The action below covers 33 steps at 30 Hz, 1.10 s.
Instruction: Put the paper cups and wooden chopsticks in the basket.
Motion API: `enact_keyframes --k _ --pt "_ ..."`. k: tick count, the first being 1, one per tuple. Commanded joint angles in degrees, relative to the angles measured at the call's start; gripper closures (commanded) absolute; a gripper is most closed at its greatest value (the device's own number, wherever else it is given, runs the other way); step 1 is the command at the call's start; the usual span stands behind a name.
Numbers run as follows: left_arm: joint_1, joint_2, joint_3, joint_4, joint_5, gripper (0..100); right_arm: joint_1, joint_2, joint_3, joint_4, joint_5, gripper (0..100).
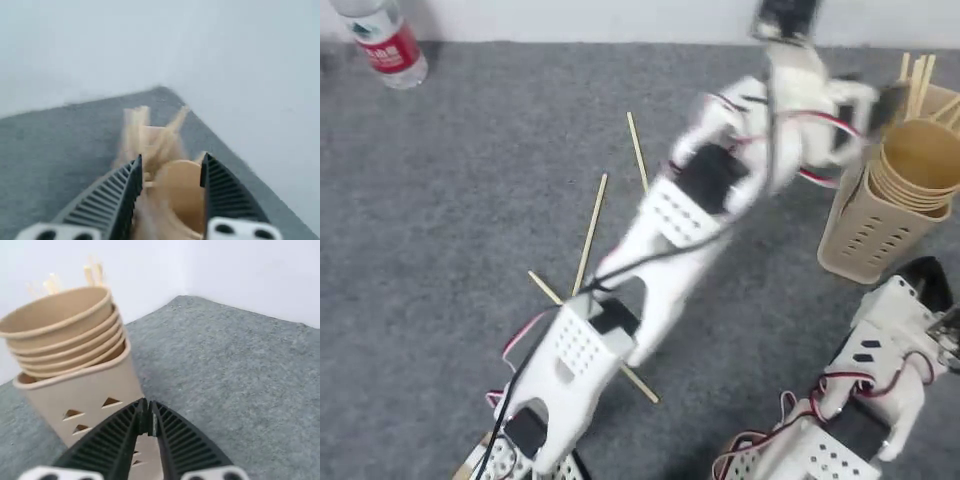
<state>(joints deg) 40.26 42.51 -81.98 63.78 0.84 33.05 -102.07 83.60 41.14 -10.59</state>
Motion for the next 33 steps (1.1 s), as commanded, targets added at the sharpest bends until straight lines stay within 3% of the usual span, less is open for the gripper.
enact_keyframes --k 1,7,12,23,26,33 --pt "-10.6 -1.2 -9.8 15.4 -4.0 83 -2.2 -0.5 -0.4 -0.9 2.2 99.1" --pt "-23.5 -0.8 -12.9 36.9 -10.8 83 -8.0 -0.5 0.6 -1.0 5.7 99.1" --pt "-33.2 -1.1 -0.9 36.9 -9.2 83 -12.4 -0.4 2.0 -1.1 10.5 99.1" --pt "-40.4 -13.0 34.0 36.9 -11.3 83 -17.5 0.1 2.7 -0.9 13.3 99.0" --pt "-40.6 -18.6 47.6 34.3 -12.4 83 -19.0 0.1 3.3 -0.9 15.7 99.0" --pt "-42.6 -24.6 78.2 10.0 -12.4 83 -20.4 0.1 3.3 1.1 16.4 99.0"
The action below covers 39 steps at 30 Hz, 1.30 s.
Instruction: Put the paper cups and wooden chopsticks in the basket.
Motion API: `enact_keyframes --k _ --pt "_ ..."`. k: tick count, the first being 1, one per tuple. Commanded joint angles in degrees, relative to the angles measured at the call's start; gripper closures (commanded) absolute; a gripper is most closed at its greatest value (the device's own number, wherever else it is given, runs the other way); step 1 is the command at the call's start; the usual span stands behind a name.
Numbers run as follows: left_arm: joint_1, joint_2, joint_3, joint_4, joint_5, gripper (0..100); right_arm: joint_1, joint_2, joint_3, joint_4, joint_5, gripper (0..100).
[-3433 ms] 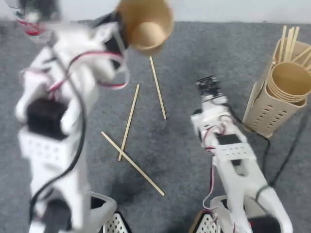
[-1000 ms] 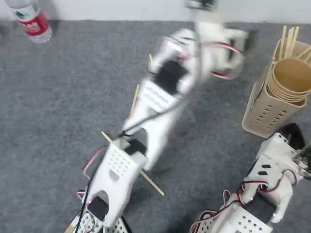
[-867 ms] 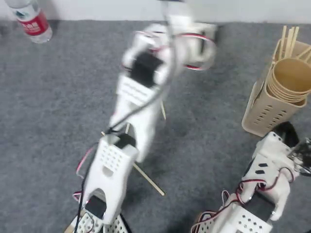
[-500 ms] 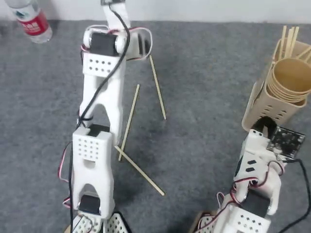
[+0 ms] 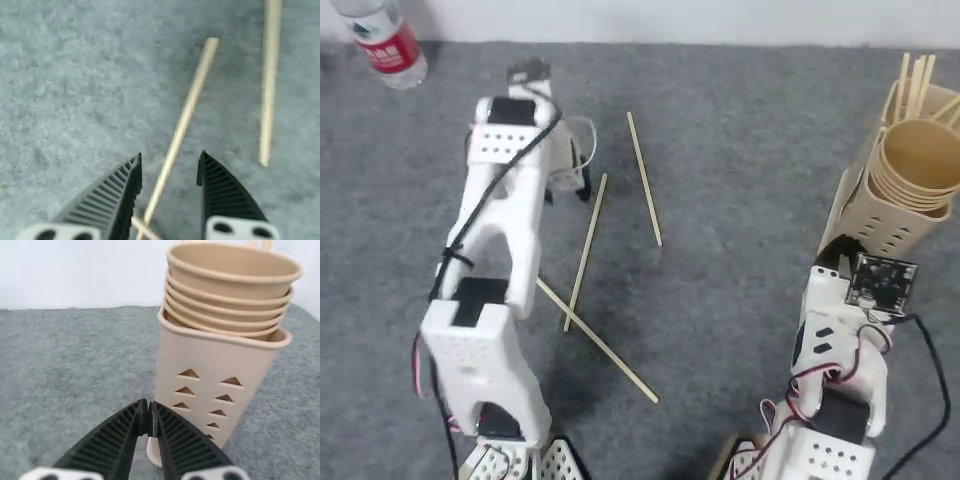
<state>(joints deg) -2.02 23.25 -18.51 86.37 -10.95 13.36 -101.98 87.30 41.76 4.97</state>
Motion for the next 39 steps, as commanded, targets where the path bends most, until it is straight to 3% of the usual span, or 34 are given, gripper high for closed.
enact_keyframes --k 1,5,12,23,31,39 --pt "-0.2 -5.7 17.5 -15.1 -0.6 83 -0.7 0.0 -0.4 0.5 0.8 99.0" --pt "0.1 -4.8 22.7 -22.9 -0.6 83 -0.7 0.0 -0.4 0.5 0.7 99.0" --pt "2.2 2.1 22.9 -24.4 -3.3 83 -0.7 0.0 -0.3 0.5 0.7 99.0" --pt "4.5 3.5 19.2 -20.5 -3.8 84 -0.7 -0.4 0.8 -0.1 0.8 99.0" --pt "8.2 3.7 19.4 -14.6 -9.2 99 -0.7 -0.4 0.8 -0.1 0.8 99.0" --pt "8.4 6.3 16.5 -9.8 -12.7 99 -0.7 -0.4 0.8 0.0 0.8 99.0"
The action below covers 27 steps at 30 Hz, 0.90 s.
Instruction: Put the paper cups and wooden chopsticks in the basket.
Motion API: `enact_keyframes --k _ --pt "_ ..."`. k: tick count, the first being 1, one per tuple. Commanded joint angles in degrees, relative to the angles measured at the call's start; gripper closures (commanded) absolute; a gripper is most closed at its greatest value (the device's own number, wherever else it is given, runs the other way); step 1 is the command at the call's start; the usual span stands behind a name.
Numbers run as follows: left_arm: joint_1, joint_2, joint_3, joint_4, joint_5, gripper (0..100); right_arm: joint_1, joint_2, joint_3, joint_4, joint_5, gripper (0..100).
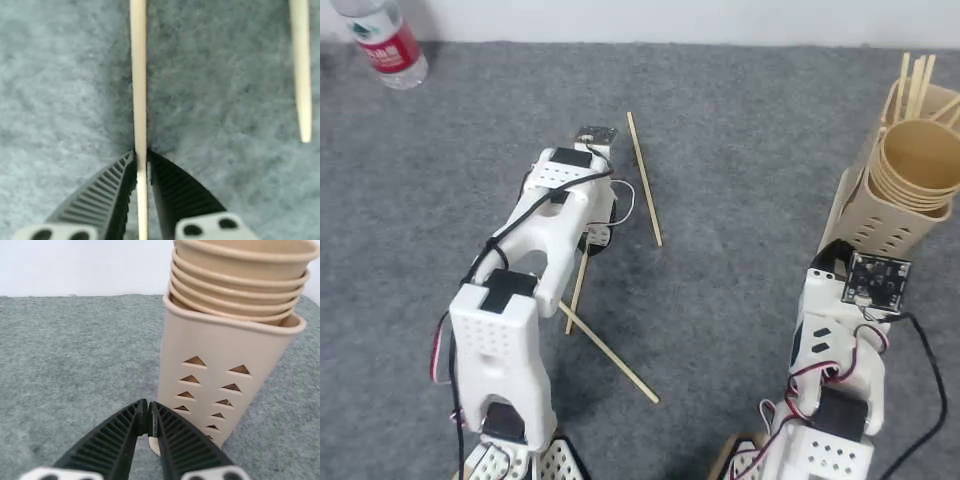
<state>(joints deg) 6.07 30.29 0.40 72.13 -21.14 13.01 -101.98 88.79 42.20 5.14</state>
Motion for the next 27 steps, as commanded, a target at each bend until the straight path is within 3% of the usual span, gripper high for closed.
enact_keyframes --k 1,7,12,16,21,27 --pt "0.4 -1.8 -4.0 5.8 -2.6 99 -0.4 -0.4 -0.7 -0.4 0.6 99.0" --pt "2.2 -12.9 -16.3 16.1 -3.2 99 -0.4 -0.4 -0.7 -0.5 0.6 99.0" --pt "8.2 -21.5 -25.9 24.3 -5.1 99 -0.4 -0.4 -0.7 -0.5 0.6 99.0" --pt "11.8 -24.3 -33.7 26.1 -5.1 99 -0.4 -0.4 -0.7 -0.5 0.6 99.0" --pt "12.5 -22.6 -42.9 17.0 -4.7 99 -0.4 -0.4 -0.7 -0.5 0.6 99.0" --pt "15.6 -18.5 -46.7 -11.4 7.6 99 -0.4 -0.5 -0.2 -0.7 0.6 99.0"
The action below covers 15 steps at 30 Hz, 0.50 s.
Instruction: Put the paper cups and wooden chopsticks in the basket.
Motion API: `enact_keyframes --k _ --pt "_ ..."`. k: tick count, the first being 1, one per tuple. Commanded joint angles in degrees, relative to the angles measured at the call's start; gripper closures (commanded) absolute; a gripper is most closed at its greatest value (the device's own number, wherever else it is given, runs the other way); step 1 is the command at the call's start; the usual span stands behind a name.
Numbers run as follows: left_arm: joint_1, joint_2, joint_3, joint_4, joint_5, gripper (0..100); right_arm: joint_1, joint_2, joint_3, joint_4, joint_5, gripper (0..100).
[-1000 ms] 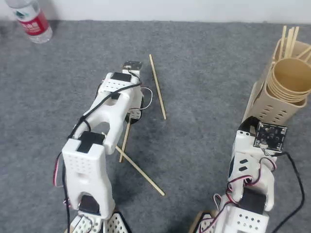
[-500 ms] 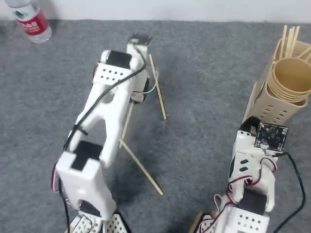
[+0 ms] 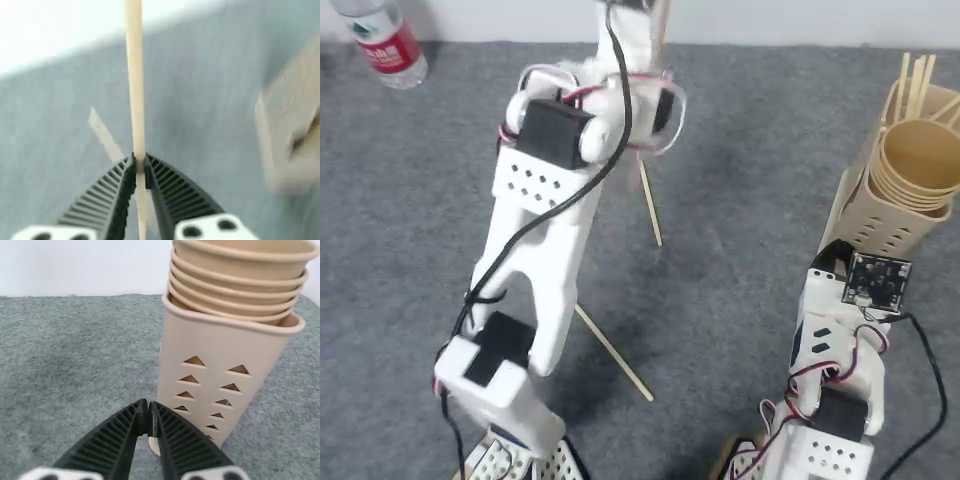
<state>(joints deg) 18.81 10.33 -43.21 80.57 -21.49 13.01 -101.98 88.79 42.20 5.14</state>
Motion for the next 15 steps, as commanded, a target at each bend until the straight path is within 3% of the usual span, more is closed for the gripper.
enact_keyframes --k 1,6,10,15 --pt "3.8 2.2 -3.3 -24.7 9.0 99 -0.4 -0.5 0.1 -1.1 0.6 99.0" --pt "12.9 7.9 -3.3 -45.7 3.3 99 -0.4 -0.5 2.1 -4.3 1.7 99.0" --pt "19.4 12.4 -3.5 -54.9 -3.5 99 -4.1 -0.5 2.4 -3.6 4.7 99.0" --pt "22.9 18.4 -10.2 -62.3 -3.7 99 -6.3 -0.5 4.0 -4.2 7.0 99.0"
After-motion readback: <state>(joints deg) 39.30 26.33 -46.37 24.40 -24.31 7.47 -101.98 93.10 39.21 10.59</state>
